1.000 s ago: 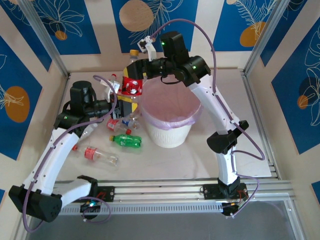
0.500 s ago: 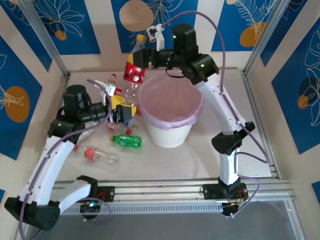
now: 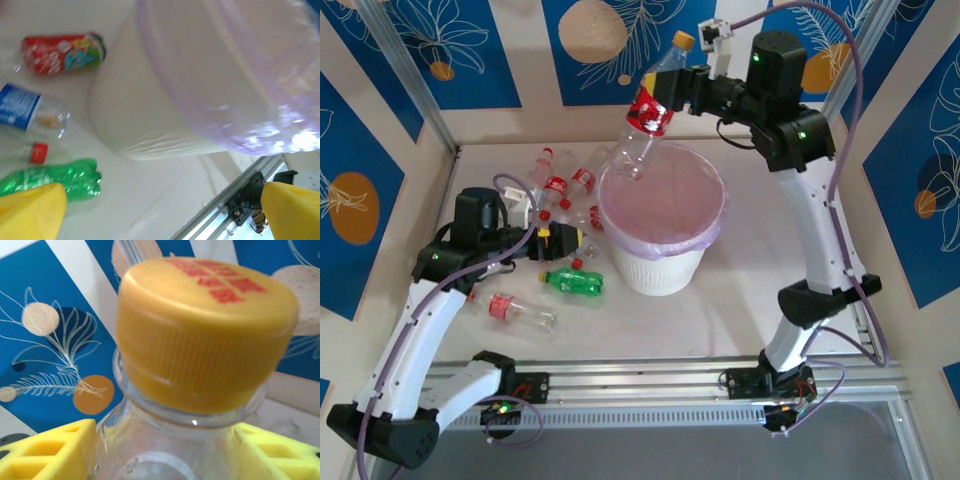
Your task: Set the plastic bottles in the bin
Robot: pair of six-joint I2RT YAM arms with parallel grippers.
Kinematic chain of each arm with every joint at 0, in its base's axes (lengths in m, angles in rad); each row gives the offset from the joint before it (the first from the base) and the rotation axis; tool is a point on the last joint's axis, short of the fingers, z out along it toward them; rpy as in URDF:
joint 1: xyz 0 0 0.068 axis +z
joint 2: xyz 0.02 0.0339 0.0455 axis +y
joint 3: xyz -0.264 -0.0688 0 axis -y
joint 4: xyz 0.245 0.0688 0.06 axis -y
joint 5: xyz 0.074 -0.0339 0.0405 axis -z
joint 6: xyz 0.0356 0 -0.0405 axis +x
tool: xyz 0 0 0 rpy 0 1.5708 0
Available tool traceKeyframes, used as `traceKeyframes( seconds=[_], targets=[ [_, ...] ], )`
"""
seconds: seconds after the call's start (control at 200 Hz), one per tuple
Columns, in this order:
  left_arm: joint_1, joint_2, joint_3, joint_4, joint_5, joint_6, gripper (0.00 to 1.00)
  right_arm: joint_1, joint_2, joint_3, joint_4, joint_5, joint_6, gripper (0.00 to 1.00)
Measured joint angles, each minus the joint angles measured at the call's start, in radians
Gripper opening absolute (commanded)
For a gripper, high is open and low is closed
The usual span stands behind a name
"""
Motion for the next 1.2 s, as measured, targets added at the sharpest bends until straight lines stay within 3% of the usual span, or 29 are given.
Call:
traceKeyframes(
  seconds=[0.225, 0.525, 0.675, 1.2],
  targets=[
    [0.084, -0.023, -0.086, -0.049, -0.101, -0.077, 0.95, 0.002, -0.164, -0.298, -0.058, 0.074, -0.108, 0.43],
    [0.239, -0.041, -0.142, -0.068, -0.164, -0.105, 0.98, 0.018, -0.185, -0.554, -0.079, 0.161, -0.211, 0.44],
    [0.287, -0.037, -0.162, -0.067, -0.195, -0.105, 0.98, 0.050, -0.182, -0.606, -0.078, 0.178, -0.262, 0.44],
    [0.333, 0.013, -0.165, -0.025, -0.260, -0.067, 0.96, 0.095, -0.027, -0.713, 0.012, 0.214, -0.330, 0.43]
  ],
)
